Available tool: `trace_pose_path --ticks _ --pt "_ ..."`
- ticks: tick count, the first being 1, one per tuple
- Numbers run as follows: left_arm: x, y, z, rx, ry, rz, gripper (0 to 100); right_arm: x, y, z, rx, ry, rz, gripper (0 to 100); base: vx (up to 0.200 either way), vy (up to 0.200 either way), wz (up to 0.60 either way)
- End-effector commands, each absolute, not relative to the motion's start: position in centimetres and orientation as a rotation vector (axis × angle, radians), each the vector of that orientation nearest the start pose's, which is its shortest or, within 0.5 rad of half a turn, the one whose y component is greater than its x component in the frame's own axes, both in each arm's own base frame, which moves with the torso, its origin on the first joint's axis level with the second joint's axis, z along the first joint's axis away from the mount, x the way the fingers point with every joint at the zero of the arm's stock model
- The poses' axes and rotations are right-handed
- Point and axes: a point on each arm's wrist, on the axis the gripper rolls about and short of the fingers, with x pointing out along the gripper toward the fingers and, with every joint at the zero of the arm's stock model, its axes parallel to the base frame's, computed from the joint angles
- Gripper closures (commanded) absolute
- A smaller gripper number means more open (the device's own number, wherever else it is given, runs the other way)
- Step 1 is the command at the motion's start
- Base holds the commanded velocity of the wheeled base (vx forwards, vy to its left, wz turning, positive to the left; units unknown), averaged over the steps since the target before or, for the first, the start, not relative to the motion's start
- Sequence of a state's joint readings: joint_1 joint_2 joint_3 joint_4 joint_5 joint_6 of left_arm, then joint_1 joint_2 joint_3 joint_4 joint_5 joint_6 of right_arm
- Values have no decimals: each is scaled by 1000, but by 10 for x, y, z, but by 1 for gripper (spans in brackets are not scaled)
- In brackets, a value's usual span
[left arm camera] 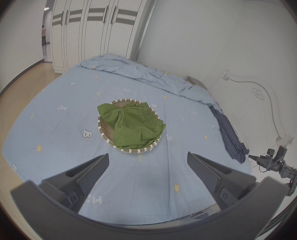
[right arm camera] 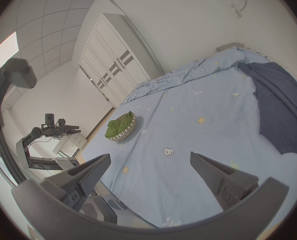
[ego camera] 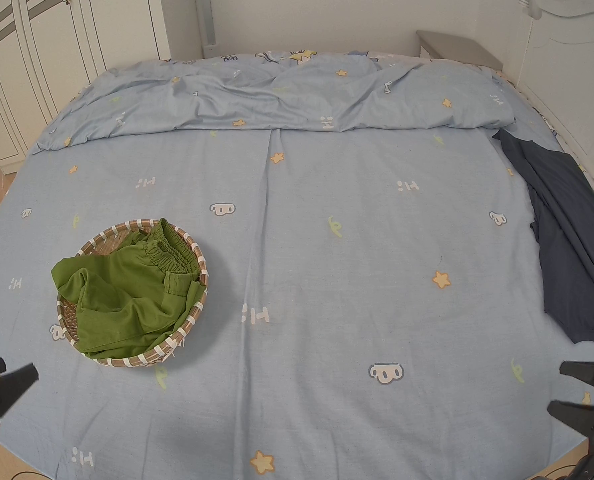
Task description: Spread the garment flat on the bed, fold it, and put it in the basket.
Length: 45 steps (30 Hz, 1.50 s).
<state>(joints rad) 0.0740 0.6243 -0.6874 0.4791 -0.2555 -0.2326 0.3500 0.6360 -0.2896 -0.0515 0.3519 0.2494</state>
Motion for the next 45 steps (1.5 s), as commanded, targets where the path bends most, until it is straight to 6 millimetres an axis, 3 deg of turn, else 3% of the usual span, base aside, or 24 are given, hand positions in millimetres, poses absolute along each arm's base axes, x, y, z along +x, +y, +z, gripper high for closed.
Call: trace_pose_path --ticks 1,4,8,11,15,30,31,38,45 --pt "-43 -8 146 -255 170 -189 0 -28 -1 117 198 176 593 0 0 0 0" --pt "-48 -8 128 -230 113 -204 0 -32 -2 104 194 151 574 0 0 0 0" --pt "-34 -6 107 -140 80 -167 0 -33 -4 89 167 136 537 0 0 0 0" --pt "-22 -3 85 -70 42 -49 0 -33 -5 87 158 118 531 0 0 0 0" --pt "-22 0 75 49 16 -19 0 -33 -5 87 161 113 533 0 0 0 0" --pt "-23 0 76 17 -2 -23 0 -24 1 89 144 188 282 0 0 0 0" --pt "-23 0 76 -8 -1 -20 0 -24 3 87 97 101 134 0 0 0 0" --pt "-23 0 76 -8 -1 -20 0 -23 1 83 87 -76 53 0 0 0 0" --pt "-23 0 76 -8 -1 -20 0 -23 -4 82 94 -70 -187 0 0 0 0"
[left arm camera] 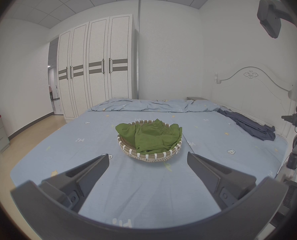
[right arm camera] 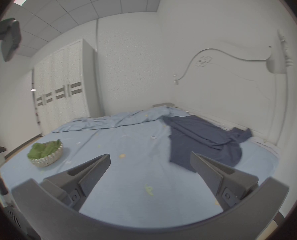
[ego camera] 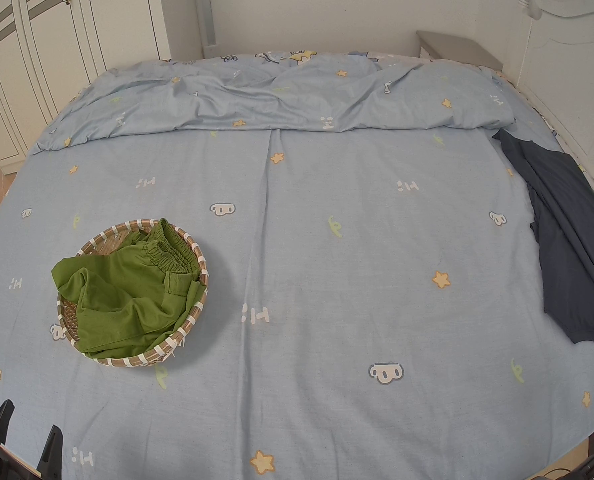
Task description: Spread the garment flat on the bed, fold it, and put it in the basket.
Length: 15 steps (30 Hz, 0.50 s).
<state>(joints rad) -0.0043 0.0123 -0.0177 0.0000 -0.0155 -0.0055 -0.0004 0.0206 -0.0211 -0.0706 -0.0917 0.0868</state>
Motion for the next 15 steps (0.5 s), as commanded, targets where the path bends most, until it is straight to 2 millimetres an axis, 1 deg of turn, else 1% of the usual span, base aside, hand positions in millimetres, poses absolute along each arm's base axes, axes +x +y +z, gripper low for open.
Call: trace_pose_path --ticks 1,4,5,6,7,8,15 --pt "-23 0 76 -8 -1 -20 0 -23 -4 82 96 -70 -190 0 0 0 0" --pt "-23 0 76 -8 -1 -20 0 -23 -3 82 75 -65 -147 0 0 0 0" --pt "-23 0 76 -8 -1 -20 0 -23 -1 81 43 -54 -71 0 0 0 0" --pt "-23 0 76 -8 -1 -20 0 -23 -1 81 38 -52 -60 0 0 0 0" --pt "-23 0 76 -8 -1 -20 0 -23 0 76 6 -8 -3 0 0 0 0" --pt "-23 0 76 -8 -1 -20 0 -23 0 74 0 25 3 0 0 0 0" --pt "-23 0 76 -8 -1 -20 0 -23 0 75 -15 3 3 0 0 0 0"
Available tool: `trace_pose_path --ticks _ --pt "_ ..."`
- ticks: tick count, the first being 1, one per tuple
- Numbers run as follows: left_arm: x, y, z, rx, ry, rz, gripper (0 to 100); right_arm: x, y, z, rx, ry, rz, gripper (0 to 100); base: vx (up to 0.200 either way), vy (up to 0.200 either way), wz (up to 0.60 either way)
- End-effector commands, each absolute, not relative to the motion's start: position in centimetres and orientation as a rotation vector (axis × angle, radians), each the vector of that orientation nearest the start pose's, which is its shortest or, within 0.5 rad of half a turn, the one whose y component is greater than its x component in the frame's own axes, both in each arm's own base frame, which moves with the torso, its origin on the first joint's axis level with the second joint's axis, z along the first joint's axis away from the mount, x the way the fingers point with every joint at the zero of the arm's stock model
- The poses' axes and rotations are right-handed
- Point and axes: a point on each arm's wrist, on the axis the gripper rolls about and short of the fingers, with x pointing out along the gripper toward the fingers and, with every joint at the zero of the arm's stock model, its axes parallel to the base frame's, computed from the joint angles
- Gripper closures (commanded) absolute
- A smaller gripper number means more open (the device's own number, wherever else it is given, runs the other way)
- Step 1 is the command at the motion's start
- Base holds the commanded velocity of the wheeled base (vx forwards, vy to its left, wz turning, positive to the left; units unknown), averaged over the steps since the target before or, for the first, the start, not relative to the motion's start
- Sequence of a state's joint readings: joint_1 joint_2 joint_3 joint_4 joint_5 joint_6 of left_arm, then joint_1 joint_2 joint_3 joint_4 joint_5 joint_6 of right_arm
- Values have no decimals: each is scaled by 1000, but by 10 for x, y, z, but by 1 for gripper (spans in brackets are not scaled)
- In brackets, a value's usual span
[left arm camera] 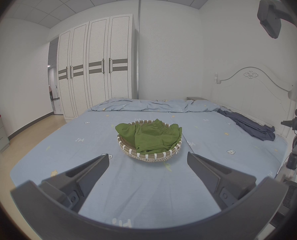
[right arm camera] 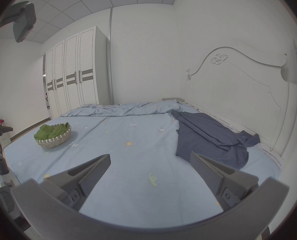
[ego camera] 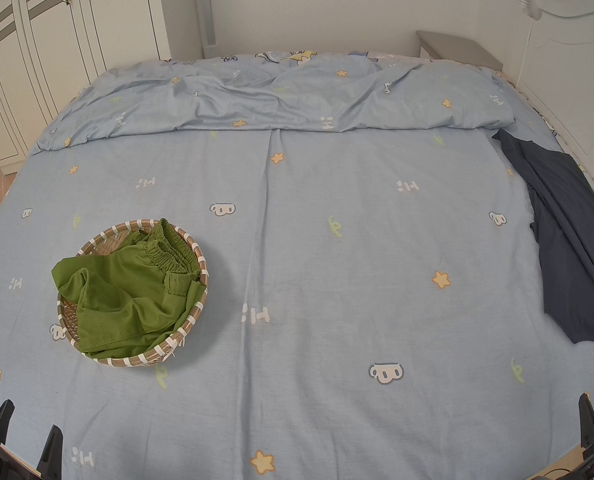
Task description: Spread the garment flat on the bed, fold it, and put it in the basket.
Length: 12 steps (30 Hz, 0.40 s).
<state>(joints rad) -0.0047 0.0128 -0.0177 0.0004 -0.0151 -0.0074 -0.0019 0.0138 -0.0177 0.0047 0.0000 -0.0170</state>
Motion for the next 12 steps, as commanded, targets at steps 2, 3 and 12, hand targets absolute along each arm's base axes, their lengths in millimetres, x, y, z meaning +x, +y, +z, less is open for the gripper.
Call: trace_pose_path --ticks 2,3,12 --pt "-23 0 76 -8 -1 -20 0 -23 0 75 -9 3 5 0 0 0 0" --pt "-23 0 76 -8 -1 -20 0 -23 0 75 -9 3 5 0 0 0 0" --pt "-23 0 76 -8 -1 -20 0 -23 0 75 -3 2 -2 0 0 0 0"
